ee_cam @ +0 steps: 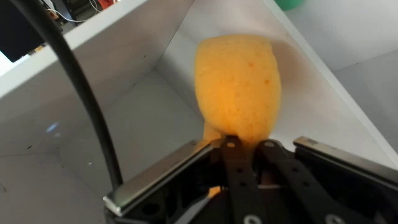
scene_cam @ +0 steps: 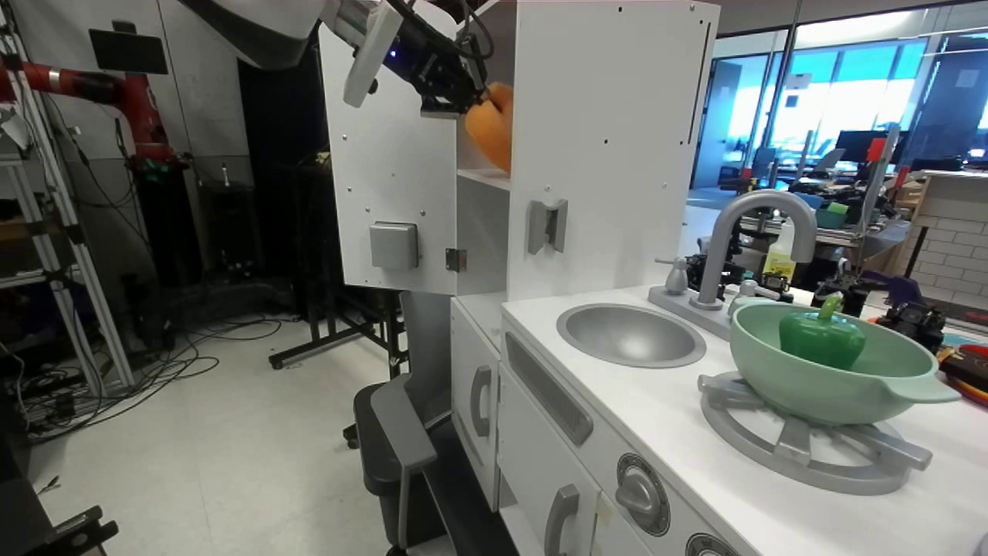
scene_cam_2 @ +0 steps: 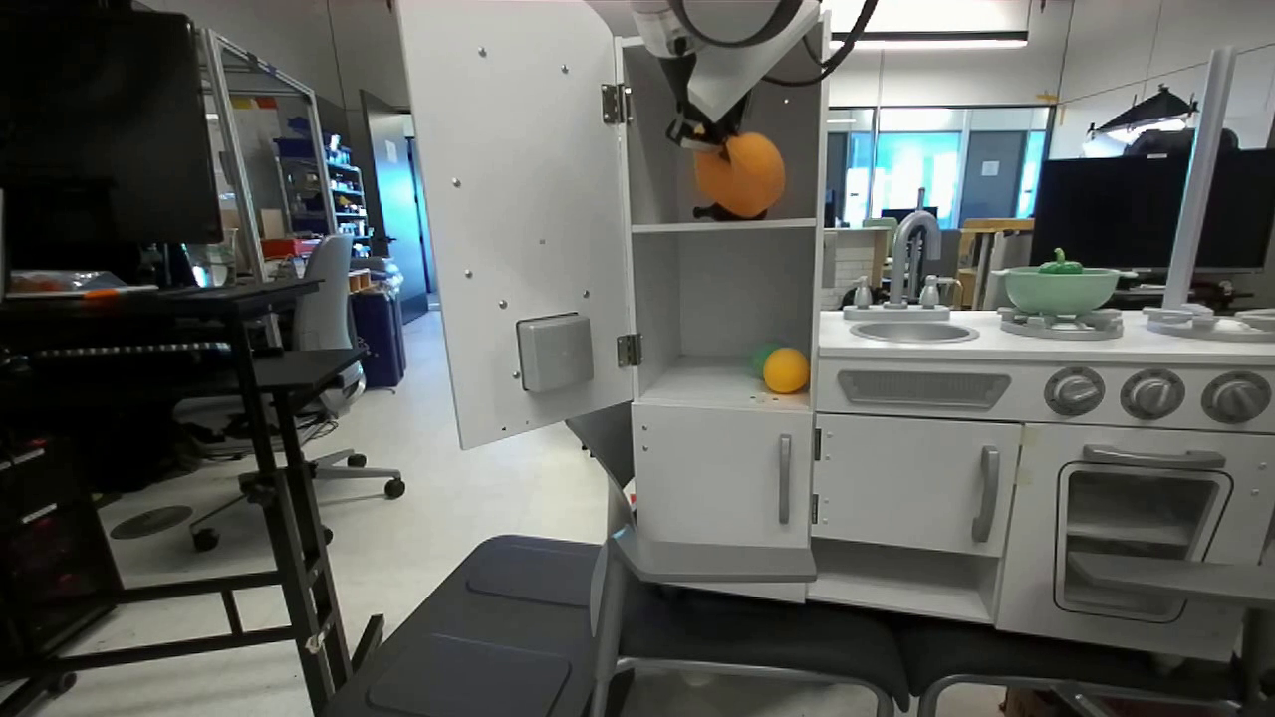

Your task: Open the top part of the fridge and put the black bottle and the sponge inside

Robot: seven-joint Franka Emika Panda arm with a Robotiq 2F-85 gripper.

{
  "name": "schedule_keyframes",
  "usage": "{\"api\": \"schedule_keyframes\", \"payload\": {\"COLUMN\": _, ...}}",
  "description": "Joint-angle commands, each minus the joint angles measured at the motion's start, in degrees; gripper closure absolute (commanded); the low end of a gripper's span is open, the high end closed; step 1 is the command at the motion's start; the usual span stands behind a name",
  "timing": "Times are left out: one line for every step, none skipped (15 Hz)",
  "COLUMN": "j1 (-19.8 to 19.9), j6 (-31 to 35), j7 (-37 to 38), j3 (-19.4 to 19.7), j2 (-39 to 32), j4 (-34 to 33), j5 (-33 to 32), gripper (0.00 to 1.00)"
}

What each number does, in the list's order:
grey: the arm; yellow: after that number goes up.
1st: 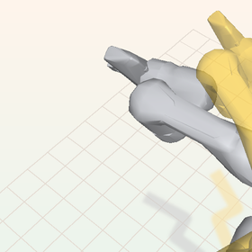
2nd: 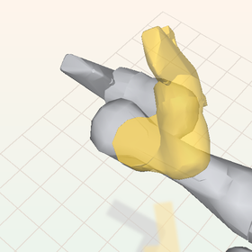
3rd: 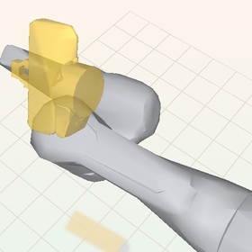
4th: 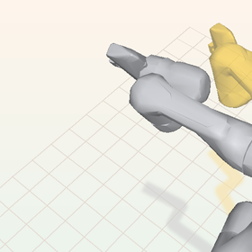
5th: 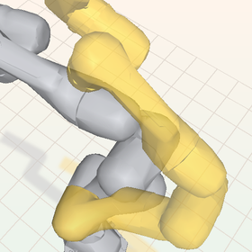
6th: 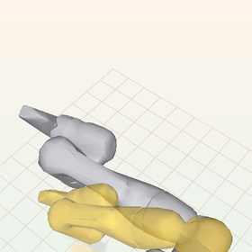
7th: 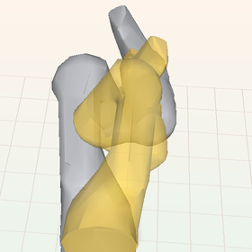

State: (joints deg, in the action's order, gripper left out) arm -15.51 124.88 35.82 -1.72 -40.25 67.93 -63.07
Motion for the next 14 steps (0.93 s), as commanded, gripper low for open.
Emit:
{"api": "schedule_keyframes", "payload": {"j1": -1.18, "j6": 0.52, "j7": -1.73, "j3": 3.01, "j2": -10.19, "j4": -14.13, "j5": -0.13, "gripper": 0.98}}
{"api": "schedule_keyframes", "payload": {"j1": -1.36, "j6": 0.15, "j7": -2.31, "j3": 3.51, "j2": -12.25, "j4": -16.9, "j5": 0.24, "gripper": 0.98}}
{"api": "schedule_keyframes", "payload": {"j1": -1.62, "j6": -0.03, "j7": -2.53, "j3": 4.15, "j2": -14.35, "j4": -19.71, "j5": 0.38, "gripper": 0.98}}
{"api": "schedule_keyframes", "payload": {"j1": -1.48, "j6": 0.3, "j7": -2.87, "j3": 4.66, "j2": -16.52, "j4": -22.48, "j5": 0.7, "gripper": 0.98}}
{"api": "schedule_keyframes", "payload": {"j1": -1.59, "j6": -0.15, "j7": -3.54, "j3": 5.04, "j2": -18.24, "j4": -25.23, "j5": 1.26, "gripper": 0.98}}
{"api": "schedule_keyframes", "payload": {"j1": -1.62, "j6": -0.44, "j7": -4.29, "j3": 5.36, "j2": -20.04, "j4": -27.93, "j5": 1.8, "gripper": 0.98}}
{"api": "schedule_keyframes", "payload": {"j1": -1.72, "j6": -0.65, "j7": -4.45, "j3": 5.83, "j2": -21.48, "j4": -29.86, "j5": 2.18, "gripper": 0.66}}
{"api": "schedule_keyframes", "payload": {"j1": -1.94, "j6": -1.15, "j7": -5.09, "j3": 6.23, "j2": -22.67, "j4": -31.87, "j5": 2.64, "gripper": 0.64}}
{"api": "schedule_keyframes", "payload": {"j1": -1.18, "j6": -1.45, "j7": -5.07, "j3": 4.66, "j2": -23.32, "j4": -32.9, "j5": 1.31, "gripper": 0.58}}
{"api": "schedule_keyframes", "payload": {"j1": -1.1, "j6": -1.22, "j7": -5.11, "j3": 4.68, "j2": -23.96, "j4": -33.74, "j5": 1.31, "gripper": 0.49}}
{"api": "schedule_keyframes", "payload": {"j1": -1.23, "j6": -1.39, "j7": -5.31, "j3": 4.59, "j2": -24.55, "j4": -34.71, "j5": 1.36, "gripper": 0.43}}
{"api": "schedule_keyframes", "payload": {"j1": -1.37, "j6": -1.53, "j7": -5.36, "j3": 4.54, "j2": -25.02, "j4": -35.57, "j5": 1.39, "gripper": 0.36}}
{"api": "schedule_keyframes", "payload": {"j1": -1.44, "j6": -1.5, "j7": -5.35, "j3": 4.49, "j2": -25.3, "j4": -36.1, "j5": 1.38, "gripper": 0.28}}
{"api": "schedule_keyframes", "payload": {"j1": -1.63, "j6": -1.74, "j7": -5.63, "j3": 4.32, "j2": -25.42, "j4": -36.66, "j5": 1.52, "gripper": 0.21}}
